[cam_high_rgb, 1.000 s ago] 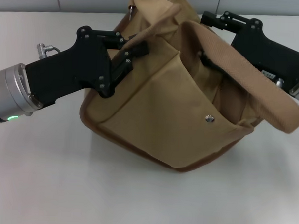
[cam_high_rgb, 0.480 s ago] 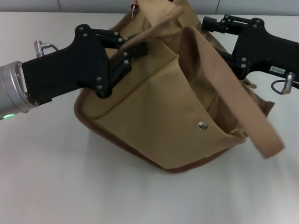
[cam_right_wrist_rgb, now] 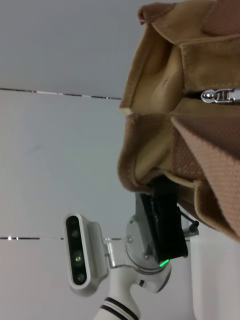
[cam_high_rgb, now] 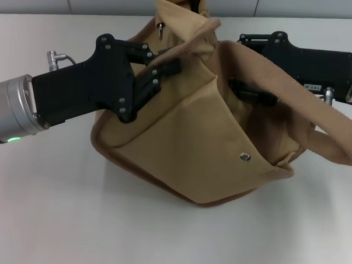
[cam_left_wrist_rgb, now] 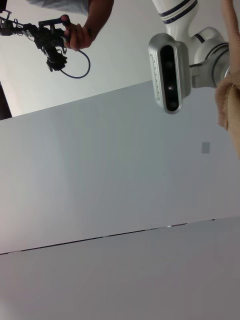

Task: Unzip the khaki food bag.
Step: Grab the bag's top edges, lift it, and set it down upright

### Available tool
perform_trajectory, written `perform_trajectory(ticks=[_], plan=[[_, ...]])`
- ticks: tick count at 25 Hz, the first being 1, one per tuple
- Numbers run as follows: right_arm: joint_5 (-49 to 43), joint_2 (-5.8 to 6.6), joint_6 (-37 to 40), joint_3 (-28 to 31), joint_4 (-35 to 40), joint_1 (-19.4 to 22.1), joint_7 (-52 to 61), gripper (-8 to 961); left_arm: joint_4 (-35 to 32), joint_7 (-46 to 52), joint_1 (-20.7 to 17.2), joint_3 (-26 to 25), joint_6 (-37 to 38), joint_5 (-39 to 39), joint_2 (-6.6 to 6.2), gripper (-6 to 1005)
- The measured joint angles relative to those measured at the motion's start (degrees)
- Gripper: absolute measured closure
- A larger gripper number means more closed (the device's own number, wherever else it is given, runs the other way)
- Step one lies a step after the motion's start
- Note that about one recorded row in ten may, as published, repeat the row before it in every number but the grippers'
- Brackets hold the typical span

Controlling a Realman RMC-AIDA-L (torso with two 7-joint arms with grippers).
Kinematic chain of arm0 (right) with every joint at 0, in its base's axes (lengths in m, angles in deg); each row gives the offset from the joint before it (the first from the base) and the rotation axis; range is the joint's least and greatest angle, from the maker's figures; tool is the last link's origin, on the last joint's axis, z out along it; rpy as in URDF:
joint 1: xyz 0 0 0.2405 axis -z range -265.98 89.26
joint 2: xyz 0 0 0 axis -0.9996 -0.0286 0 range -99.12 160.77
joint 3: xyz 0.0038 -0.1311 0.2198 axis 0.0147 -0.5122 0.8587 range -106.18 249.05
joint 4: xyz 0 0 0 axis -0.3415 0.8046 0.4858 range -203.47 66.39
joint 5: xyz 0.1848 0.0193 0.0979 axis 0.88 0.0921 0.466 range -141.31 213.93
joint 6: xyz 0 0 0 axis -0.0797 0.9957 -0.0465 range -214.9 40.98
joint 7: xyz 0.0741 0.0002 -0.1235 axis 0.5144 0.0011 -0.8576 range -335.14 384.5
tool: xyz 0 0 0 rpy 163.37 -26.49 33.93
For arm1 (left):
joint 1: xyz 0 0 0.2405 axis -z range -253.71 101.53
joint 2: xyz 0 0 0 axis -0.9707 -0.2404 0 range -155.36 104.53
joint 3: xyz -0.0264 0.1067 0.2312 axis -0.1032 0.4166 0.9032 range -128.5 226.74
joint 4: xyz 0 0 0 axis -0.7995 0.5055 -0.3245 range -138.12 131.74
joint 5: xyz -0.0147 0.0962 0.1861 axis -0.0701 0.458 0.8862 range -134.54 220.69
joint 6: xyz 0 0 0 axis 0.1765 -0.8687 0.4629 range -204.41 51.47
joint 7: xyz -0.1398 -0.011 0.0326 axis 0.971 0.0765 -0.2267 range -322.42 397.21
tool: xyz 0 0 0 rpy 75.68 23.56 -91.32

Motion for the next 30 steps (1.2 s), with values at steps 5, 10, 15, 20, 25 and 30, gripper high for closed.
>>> perform_trajectory(ticks=[5, 10, 15, 20, 25, 30], plan=[[0.85, -0.08, 1.38, -0.61, 1.37, 1.39, -0.03, 427, 0.0, 0.0, -0.18, 0.1, 0.02, -0.24, 0.02, 940], [1.66, -0.02, 2.63, -0.69, 2.92, 2.08, -0.11, 436, -0.35, 0.0, -0.11, 0.44, 0.07, -0.12, 0.03, 940], [1.9, -0.09, 1.95, -3.57, 3.32, 1.99, -0.23, 480, -0.42, 0.0, 0.21, 1.34, 0.19, -0.16, 0.09, 940], [2.99, -0.18, -0.44, -7.03, 3.01, 1.76, -0.65, 524, -0.45, 0.0, 0.34, 1.76, 0.36, -0.25, 0.11, 940], [6.69, -0.28, -4.89, -11.82, 3.49, 2.21, -0.68, 562, -0.61, 0.0, 0.41, 1.77, 0.41, -0.26, 0.09, 940], [7.69, -0.32, -8.23, -14.63, 4.01, 2.5, -0.64, 594, -0.61, 0.0, 0.34, 1.78, 0.88, -0.26, 0.03, 940]])
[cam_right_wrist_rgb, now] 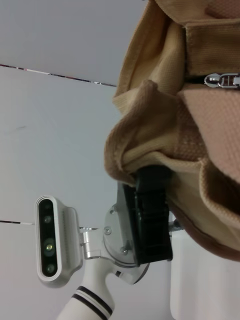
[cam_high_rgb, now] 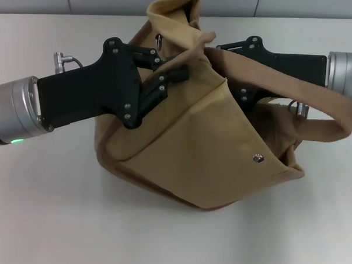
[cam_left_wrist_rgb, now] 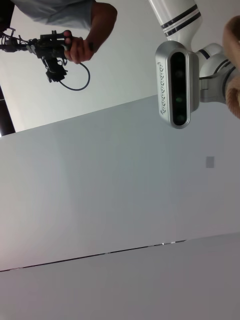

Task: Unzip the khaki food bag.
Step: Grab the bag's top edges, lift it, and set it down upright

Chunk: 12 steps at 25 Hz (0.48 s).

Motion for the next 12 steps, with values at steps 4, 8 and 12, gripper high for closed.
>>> perform_trajectory(ticks=[4, 8, 12], plan=[[0.22, 0.04, -0.07, -0.04, 0.33, 0.2, 0.0, 621, -0.37, 0.0, -0.3, -0.02, 0.3, -0.08, -0.01, 940], [0.84, 0.07, -0.99, -0.29, 0.4, 0.35, -0.01, 647, -0.52, 0.0, -0.42, 0.01, 0.37, -0.13, -0.02, 940], [1.1, 0.02, -2.19, -0.3, 0.56, 0.57, -0.02, 774, -0.57, 0.0, -0.44, 0.01, 0.39, -0.14, -0.02, 940]])
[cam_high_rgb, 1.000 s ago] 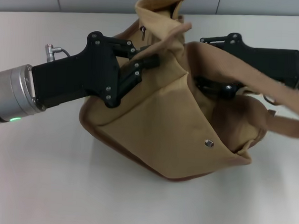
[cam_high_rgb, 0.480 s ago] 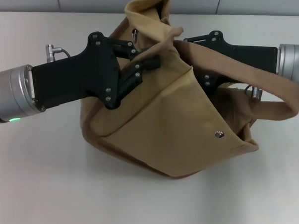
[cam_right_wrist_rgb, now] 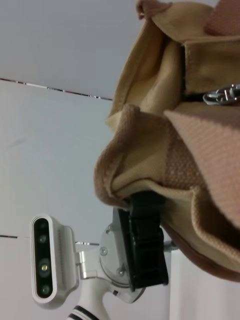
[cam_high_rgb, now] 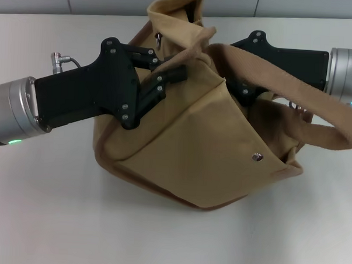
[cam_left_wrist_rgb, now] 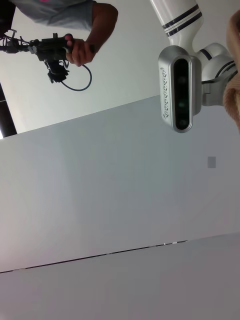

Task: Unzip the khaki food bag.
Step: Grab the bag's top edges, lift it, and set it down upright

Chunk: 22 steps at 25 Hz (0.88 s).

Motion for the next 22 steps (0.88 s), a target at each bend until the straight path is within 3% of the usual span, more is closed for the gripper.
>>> perform_trajectory(ticks=[3, 8, 22], plan=[[0.94, -0.02, -0.18, -0.01, 0.82, 0.82, -0.09, 893, -0.05, 0.0, -0.02, -0.01, 0.09, -0.02, 0.0, 940], [1.78, 0.26, 0.46, -1.73, 4.25, 3.0, -0.15, 954, -0.05, -0.08, -0.05, -0.23, 0.14, -0.02, 0.0, 940], [1.67, 0.07, -0.11, -5.58, 7.27, 5.16, -0.78, 808, -0.05, -0.26, -0.02, -0.01, 0.15, -0.02, 0.0, 940]])
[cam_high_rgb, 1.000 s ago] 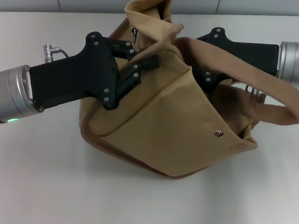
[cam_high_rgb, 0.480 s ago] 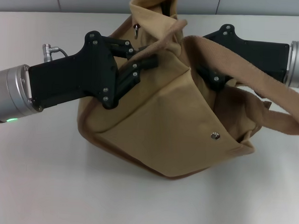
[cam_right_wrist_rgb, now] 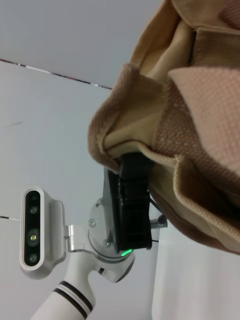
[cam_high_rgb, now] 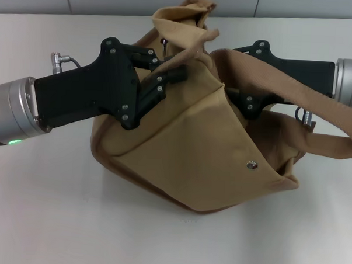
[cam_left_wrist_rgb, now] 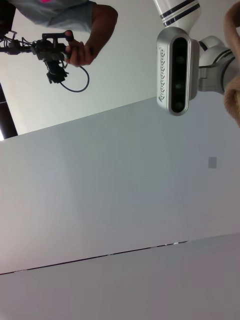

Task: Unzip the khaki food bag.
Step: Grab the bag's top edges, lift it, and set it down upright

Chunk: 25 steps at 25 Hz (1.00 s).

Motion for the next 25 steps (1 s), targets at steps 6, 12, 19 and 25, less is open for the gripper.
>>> perform_trajectory(ticks=[6, 12, 19, 25], plan=[[0.22, 0.29, 3.1, 0.31, 0.18, 0.31, 1.0, 693, 0.0, 0.11, 0.03, -0.03, 0.04, 0.0, 0.0, 940], [0.23, 0.36, 6.06, 3.19, 0.69, 1.1, 2.58, 456, -0.01, 0.13, 0.05, -0.18, 0.05, -0.03, 0.0, 940], [-0.03, 0.5, 10.26, 7.76, 0.86, 1.45, 4.43, 346, 0.0, 0.21, 0.11, -0.05, 0.02, -0.06, 0.0, 940], [-0.8, 0.47, 8.43, 7.01, 0.56, 1.42, 4.47, 373, 0.01, 0.24, 0.29, 0.0, 0.11, -0.05, 0.0, 940]])
